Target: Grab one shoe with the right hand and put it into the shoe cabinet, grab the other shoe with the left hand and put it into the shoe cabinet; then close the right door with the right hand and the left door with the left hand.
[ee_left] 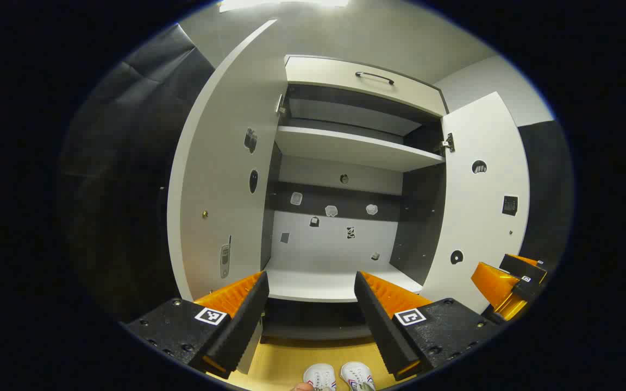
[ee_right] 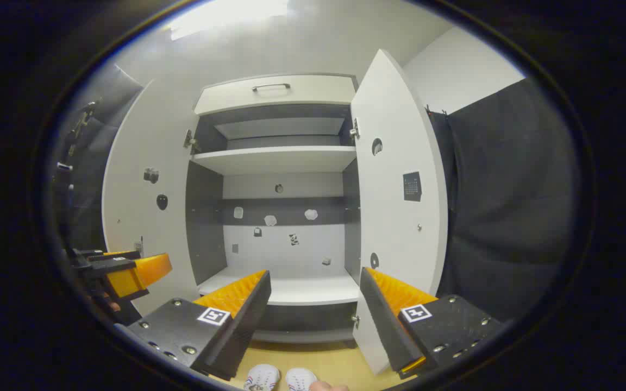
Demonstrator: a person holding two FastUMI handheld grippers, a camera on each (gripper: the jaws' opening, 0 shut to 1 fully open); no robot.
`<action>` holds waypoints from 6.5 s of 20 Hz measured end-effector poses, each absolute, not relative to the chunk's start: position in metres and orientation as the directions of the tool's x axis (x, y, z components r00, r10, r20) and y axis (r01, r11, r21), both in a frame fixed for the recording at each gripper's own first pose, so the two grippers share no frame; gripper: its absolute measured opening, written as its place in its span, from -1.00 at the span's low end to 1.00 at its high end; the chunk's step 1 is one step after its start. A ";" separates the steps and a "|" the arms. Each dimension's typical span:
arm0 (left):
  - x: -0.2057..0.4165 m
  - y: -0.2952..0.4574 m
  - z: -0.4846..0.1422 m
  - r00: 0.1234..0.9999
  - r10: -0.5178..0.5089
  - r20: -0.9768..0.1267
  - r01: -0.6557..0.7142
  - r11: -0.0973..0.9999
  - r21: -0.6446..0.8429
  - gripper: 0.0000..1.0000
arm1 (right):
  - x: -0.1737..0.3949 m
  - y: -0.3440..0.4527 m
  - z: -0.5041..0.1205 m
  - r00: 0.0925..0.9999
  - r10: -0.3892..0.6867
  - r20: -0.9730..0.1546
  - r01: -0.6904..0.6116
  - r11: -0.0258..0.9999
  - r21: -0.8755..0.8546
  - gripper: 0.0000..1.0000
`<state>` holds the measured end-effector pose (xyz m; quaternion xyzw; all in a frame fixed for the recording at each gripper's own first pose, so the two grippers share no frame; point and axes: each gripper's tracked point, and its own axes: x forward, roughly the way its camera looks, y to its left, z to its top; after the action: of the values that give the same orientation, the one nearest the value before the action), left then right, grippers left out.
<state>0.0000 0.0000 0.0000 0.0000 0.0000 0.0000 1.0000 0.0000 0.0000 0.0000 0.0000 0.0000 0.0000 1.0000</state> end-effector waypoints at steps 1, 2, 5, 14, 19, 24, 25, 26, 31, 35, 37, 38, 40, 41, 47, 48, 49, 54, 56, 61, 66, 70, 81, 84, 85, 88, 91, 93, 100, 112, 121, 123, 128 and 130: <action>0.000 0.000 0.000 1.000 0.000 -0.001 0.000 1.000 0.004 0.93 | 0.000 0.001 -0.001 1.000 -0.002 -0.002 0.002 1.000 0.001 0.97; 0.000 0.001 -0.001 1.000 -0.001 -0.002 0.001 1.000 0.009 0.86 | 0.001 0.000 -0.002 1.000 -0.006 -0.002 0.006 1.000 0.002 0.97; -0.002 0.003 0.000 1.000 0.001 -0.001 -0.001 1.000 0.015 0.84 | 0.002 0.001 -0.005 1.000 -0.008 -0.012 0.008 1.000 0.007 0.97; -0.008 0.010 0.000 1.000 0.022 -0.009 -0.022 1.000 0.020 0.87 | 0.000 0.002 -0.014 0.999 -0.003 -0.036 0.003 1.000 0.008 0.97; -0.012 0.014 0.003 1.000 0.030 -0.004 -0.030 0.999 0.024 0.86 | 0.003 0.009 -0.070 0.987 0.015 -0.158 -0.014 1.000 0.011 0.97; -0.015 0.021 0.002 0.999 0.042 -0.001 -0.042 0.999 0.027 0.86 | 0.001 0.016 -0.153 0.950 0.044 -0.310 -0.041 0.999 0.014 0.90; -0.015 0.023 0.000 0.999 0.046 -0.007 -0.045 0.999 0.028 0.93 | 0.001 0.016 -0.168 0.944 0.045 -0.328 -0.044 0.999 0.009 0.77; -0.015 0.024 -0.002 0.999 0.049 -0.013 -0.049 0.998 0.029 0.93 | -0.001 0.017 -0.183 0.936 0.045 -0.350 -0.048 0.999 0.000 0.80; -0.018 0.030 -0.009 0.998 0.061 -0.031 -0.060 0.998 0.024 0.86 | -0.023 0.027 -0.287 0.831 0.085 -0.550 -0.111 0.994 -0.014 0.49; -0.019 0.038 -0.010 0.996 0.079 -0.033 -0.078 0.996 0.030 0.93 | -0.040 0.038 -0.364 0.717 0.117 -0.687 -0.155 0.988 0.006 0.20; -0.021 0.039 -0.013 0.996 0.082 -0.041 -0.081 0.996 0.024 0.93 | -0.050 0.041 -0.396 0.663 0.119 -0.739 -0.173 0.985 0.004 0.20; -0.021 0.041 -0.014 0.995 0.085 -0.046 -0.084 0.996 0.023 0.86 | -0.053 0.042 -0.411 0.639 0.115 -0.760 -0.177 0.984 0.000 0.21; -0.022 0.044 -0.018 0.994 0.091 -0.054 -0.090 0.996 0.028 0.93 | -0.059 0.043 -0.433 0.598 0.108 -0.794 -0.186 0.982 -0.007 0.20; -0.022 0.045 -0.019 0.994 0.093 -0.058 -0.091 0.995 0.032 0.93 | -0.063 0.043 -0.444 0.578 0.109 -0.809 -0.190 0.982 -0.003 0.18; -0.020 0.048 -0.025 0.993 0.094 -0.075 -0.091 0.995 0.041 0.93 | -0.069 0.050 -0.485 0.493 0.115 -0.862 -0.180 0.983 0.028 0.18; -0.019 0.048 -0.026 0.993 0.094 -0.076 -0.091 0.995 0.042 0.93 | -0.070 0.049 -0.489 0.483 0.113 -0.868 -0.175 0.984 0.031 0.20; -0.019 0.048 -0.026 0.993 0.092 -0.077 -0.089 0.995 0.042 0.93 | -0.072 0.049 -0.492 0.473 0.114 -0.874 -0.169 0.985 0.037 0.20; -0.015 0.048 -0.027 0.993 0.090 -0.078 -0.087 0.995 0.044 0.86 | -0.077 0.035 -0.498 0.457 0.087 -0.885 -0.128 0.991 0.031 -0.13; -0.015 0.048 -0.026 0.993 0.088 -0.076 -0.085 0.995 0.042 0.86 | -0.078 0.037 -0.509 0.436 0.102 -0.894 -0.099 0.993 0.065 -0.44; -0.012 0.047 -0.027 0.993 0.087 -0.078 -0.085 0.996 0.038 0.86 | -0.078 0.037 -0.511 0.441 0.091 -0.893 -0.155 0.988 0.024 -0.44; -0.013 0.047 -0.028 0.993 0.089 -0.082 -0.087 0.996 0.030 0.89 | -0.081 0.041 -0.513 0.409 0.105 -0.906 -0.116 0.991 0.062 -0.95; -0.015 0.048 -0.031 0.992 0.093 -0.090 -0.091 0.996 0.025 0.89 | -0.076 0.043 -0.506 0.439 0.123 -0.890 -0.032 0.992 0.122 -0.99; -0.015 0.042 -0.026 0.994 0.080 -0.074 -0.078 0.997 0.029 0.93 | -0.033 0.059 -0.423 0.551 0.259 -0.793 0.098 0.924 0.369 -1.00; -0.015 0.041 -0.026 0.994 0.080 -0.072 -0.078 0.997 0.027 0.93 | -0.016 0.071 -0.389 0.591 0.291 -0.752 0.071 0.910 0.409 -0.99; -0.015 0.042 -0.026 0.994 0.081 -0.072 -0.079 0.997 0.024 0.93 | -0.012 0.074 -0.380 0.602 0.296 -0.742 0.063 0.908 0.414 -0.99; -0.015 0.042 -0.028 0.994 0.082 -0.074 -0.082 0.997 0.011 0.86 | -0.013 0.075 -0.383 0.588 0.298 -0.752 0.034 0.920 0.391 -0.99; -0.016 0.046 -0.030 0.993 0.091 -0.079 -0.090 0.996 0.012 0.93 | -0.016 0.075 -0.412 0.546 0.281 -0.789 0.033 0.934 0.356 -0.99; -0.017 0.047 -0.031 0.992 0.093 -0.081 -0.092 0.996 0.011 0.93 | -0.026 0.076 -0.438 0.499 0.273 -0.823 0.033 0.942 0.333 -0.99; -0.016 0.044 -0.034 0.992 0.088 -0.088 -0.087 0.996 0.020 0.93 | -0.051 0.070 -0.456 0.461 0.269 -0.846 0.061 0.941 0.332 -0.99; -0.015 0.047 -0.033 0.993 0.084 -0.085 -0.082 0.996 0.024 0.93 | -0.042 0.074 -0.462 0.441 0.241 -0.864 0.070 0.951 0.301 -0.81; -0.015 0.045 -0.036 0.993 0.078 -0.091 -0.077 0.997 0.022 0.93 | -0.041 0.078 -0.469 0.419 0.249 -0.873 0.015 0.960 0.281 -0.70; -0.016 0.044 -0.038 0.993 0.075 -0.094 -0.073 0.997 0.020 0.86 | -0.035 0.079 -0.474 0.424 0.242 -0.873 0.012 0.962 0.273 -0.84; -0.017 0.043 -0.036 0.993 0.076 -0.091 -0.074 0.997 0.023 0.93 | -0.039 0.077 -0.459 0.448 0.257 -0.856 0.026 0.954 0.300 -1.00; -0.017 0.044 -0.033 0.993 0.078 -0.084 -0.076 0.997 0.021 0.93 | -0.035 0.079 -0.446 0.469 0.284 -0.836 0.046 0.938 0.344 -1.00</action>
<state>-0.0173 0.0441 -0.0333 0.0090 0.0422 0.0385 0.9983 -0.0353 0.0793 -0.4457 0.1613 0.5102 0.0707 0.8418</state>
